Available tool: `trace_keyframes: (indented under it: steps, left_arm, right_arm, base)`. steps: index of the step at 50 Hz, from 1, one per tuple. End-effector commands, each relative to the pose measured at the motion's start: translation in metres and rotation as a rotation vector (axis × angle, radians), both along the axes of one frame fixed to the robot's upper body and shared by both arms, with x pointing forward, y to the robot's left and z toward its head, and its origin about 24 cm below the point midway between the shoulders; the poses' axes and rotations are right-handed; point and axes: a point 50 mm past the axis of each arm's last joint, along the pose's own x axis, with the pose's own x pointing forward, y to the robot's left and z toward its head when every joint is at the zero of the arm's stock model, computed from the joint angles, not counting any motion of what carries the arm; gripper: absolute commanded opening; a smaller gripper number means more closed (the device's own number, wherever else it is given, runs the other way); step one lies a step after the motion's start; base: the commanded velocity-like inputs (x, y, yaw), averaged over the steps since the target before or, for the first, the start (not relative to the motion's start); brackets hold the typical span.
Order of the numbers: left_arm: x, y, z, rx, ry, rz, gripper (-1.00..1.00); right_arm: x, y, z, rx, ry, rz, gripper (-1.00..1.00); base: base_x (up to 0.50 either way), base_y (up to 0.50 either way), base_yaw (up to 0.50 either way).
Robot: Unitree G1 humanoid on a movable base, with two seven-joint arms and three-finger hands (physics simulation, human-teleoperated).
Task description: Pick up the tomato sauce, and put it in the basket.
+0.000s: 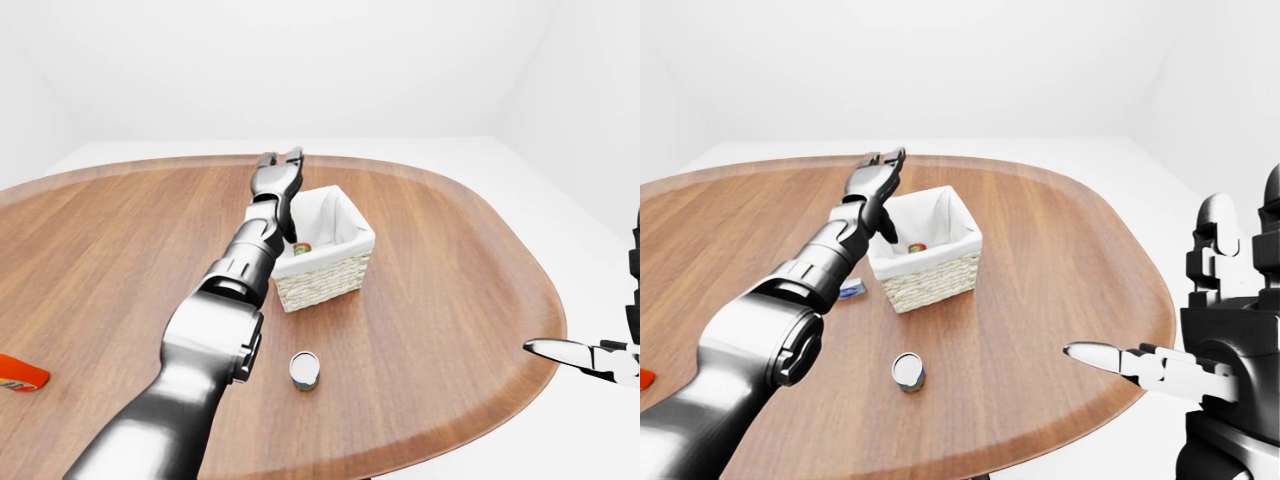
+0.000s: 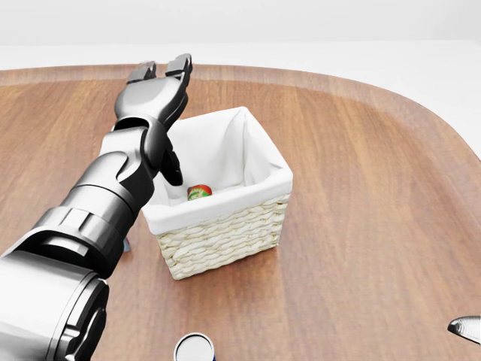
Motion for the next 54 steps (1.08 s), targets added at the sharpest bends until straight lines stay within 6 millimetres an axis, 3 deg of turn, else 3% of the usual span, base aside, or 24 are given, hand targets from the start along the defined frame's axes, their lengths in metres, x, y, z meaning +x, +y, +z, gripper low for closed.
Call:
trace_keyframes:
  steps: [1,39,54]
  left_arm:
    - [0.001,0.002,0.003,0.003,-0.018,0.007,1.00]
    - [0.000,0.007,-0.003,0.058,-0.031,0.016,1.00]
    - [0.002,0.012,0.010,0.068,-0.073,0.031,1.00]
  right_arm:
    - [-0.001,-0.001,0.000,0.001,0.001,-0.003,1.00]
    - [0.000,0.000,-0.001,0.001,-0.002,-0.002,1.00]
    - [0.000,0.000,-0.001,0.001,-0.010,-0.001,1.00]
  base:
    - [0.00,0.00,0.00]
    - [0.00,0.00,0.00]
    - [0.00,0.00,0.00]
